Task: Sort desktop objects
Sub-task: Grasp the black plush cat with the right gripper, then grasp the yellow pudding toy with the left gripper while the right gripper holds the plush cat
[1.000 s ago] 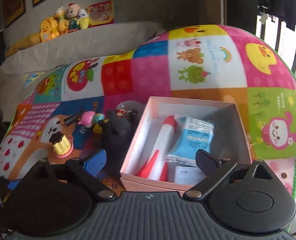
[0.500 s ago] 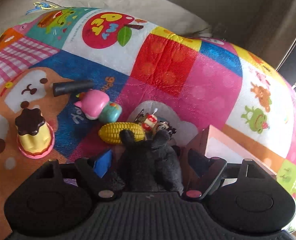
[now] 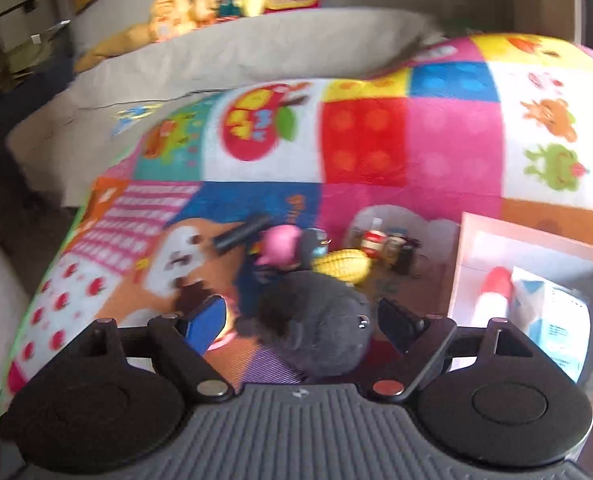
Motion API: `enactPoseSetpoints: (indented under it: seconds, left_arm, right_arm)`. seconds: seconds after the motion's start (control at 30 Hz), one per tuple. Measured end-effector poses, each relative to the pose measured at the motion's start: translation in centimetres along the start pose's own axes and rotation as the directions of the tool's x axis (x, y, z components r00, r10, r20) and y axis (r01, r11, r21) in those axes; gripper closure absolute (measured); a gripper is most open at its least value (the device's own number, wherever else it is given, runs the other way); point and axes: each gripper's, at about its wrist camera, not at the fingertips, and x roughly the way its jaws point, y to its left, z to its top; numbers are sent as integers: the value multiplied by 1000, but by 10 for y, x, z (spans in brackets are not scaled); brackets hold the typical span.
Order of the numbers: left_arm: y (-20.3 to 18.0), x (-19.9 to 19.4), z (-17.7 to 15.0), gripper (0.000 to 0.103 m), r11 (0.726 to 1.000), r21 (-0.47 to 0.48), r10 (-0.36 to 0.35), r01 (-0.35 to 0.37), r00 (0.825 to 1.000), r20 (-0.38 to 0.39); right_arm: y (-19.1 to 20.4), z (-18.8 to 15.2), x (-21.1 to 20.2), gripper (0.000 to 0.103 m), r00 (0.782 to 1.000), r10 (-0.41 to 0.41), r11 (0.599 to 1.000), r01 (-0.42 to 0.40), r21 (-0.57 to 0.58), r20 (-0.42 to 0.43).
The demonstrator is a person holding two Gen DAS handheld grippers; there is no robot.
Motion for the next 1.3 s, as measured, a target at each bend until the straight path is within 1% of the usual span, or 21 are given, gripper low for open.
enactPoseSetpoints:
  seconds: [0.07, 0.13, 0.2, 0.23, 0.3, 0.33, 0.37, 0.43, 0.53, 0.6, 0.63, 0.7, 0.8, 0.87, 0.93, 0.97, 1.07, 1.13, 1.2, 1.23, 1.3]
  left_arm:
    - [0, 0, 0, 0, 1000, -1, -1, 1, 1000, 1]
    - [1, 0, 0, 0, 1000, -5, -5, 5, 1000, 1]
    - [2, 1, 0, 0, 1000, -7, -8, 8, 1000, 1]
    - [2, 1, 0, 0, 1000, -7, -9, 9, 1000, 1]
    - [3, 0, 0, 0, 1000, -11, -13, 13, 1000, 3]
    - [5, 0, 0, 0, 1000, -19, -22, 22, 1000, 6]
    - [8, -2, 0, 0, 999, -33, -36, 37, 999, 12]
    - [17, -8, 1, 0, 996, -71, -44, 46, 999, 29]
    - [29, -18, 2, 0, 994, -113, 19, -13, 998, 54]
    - [33, -24, 7, 0, 991, -130, 30, -23, 998, 56]
    - [32, -26, 10, 0, 991, -134, 20, -12, 998, 57]
    - [22, -32, 18, 0, 994, -109, -24, 31, 997, 69]
    - [-6, -37, 26, 0, 996, -26, -79, 81, 994, 77]
    - [-27, -33, 30, 0, 994, 33, -110, 109, 992, 59]
    - [-45, -27, 31, 0, 988, 83, -136, 133, 990, 31]
    - [-53, -23, 30, 0, 984, 103, -149, 147, 989, 16]
    - [-71, -14, 26, 0, 976, 134, -168, 169, 986, -22]
    - [-78, -13, 20, 0, 974, 151, -164, 168, 986, -39]
    - [-79, -14, 18, 0, 973, 162, -158, 163, 987, -43]
    - [-76, -15, 18, 0, 975, 162, -150, 155, 988, -40]
    - [-69, -18, 20, 0, 980, 153, -128, 131, 991, -28]
  right_arm:
    - [-4, 3, 21, 24, 998, -63, 998, 63, 10, 2]
    - [-6, 8, 40, 24, 996, -92, 996, 92, 7, -11]
    - [-10, 13, 60, 23, 996, -59, 998, 60, 18, -69]
    - [-10, 15, 67, 20, 994, -39, 999, 42, 34, -97]
    - [-2, 13, 69, 19, 993, -43, 999, 44, 11, -108]
    - [3, 10, 68, 24, 992, -22, 1000, 21, -6, -124]
    - [7, 4, 65, 27, 991, -24, 1000, 22, -23, -130]
    - [17, -12, 48, 30, 992, -42, 996, 32, -81, -116]
    - [21, -42, 14, 30, 993, -23, 992, 9, -123, -113]
    - [21, -67, -12, 30, 994, -5, 991, -10, -135, -108]
    - [23, -83, -25, 30, 996, -23, 986, 9, -165, -85]
    - [33, -112, -47, 30, 994, -105, 961, 99, -256, -7]
    - [49, -152, -68, 30, 972, -207, 896, 234, -377, 113]
    - [54, -172, -77, 29, 953, -248, 858, 299, -418, 173]
    - [58, -186, -84, 27, 939, -275, 831, 339, -441, 205]
    - [58, -191, -89, 23, 943, -260, 836, 327, -441, 207]
    - [50, -193, -110, 14, 972, -148, 909, 207, -363, 182]
    - [41, -191, -122, 12, 984, -66, 946, 114, -302, 163]
    - [32, -190, -131, 12, 988, -6, 967, 45, -252, 153]
    - [28, -190, -135, 13, 989, 6, 971, 30, -238, 150]
    - [25, -194, -136, 13, 986, -35, 970, 73, -234, 161]
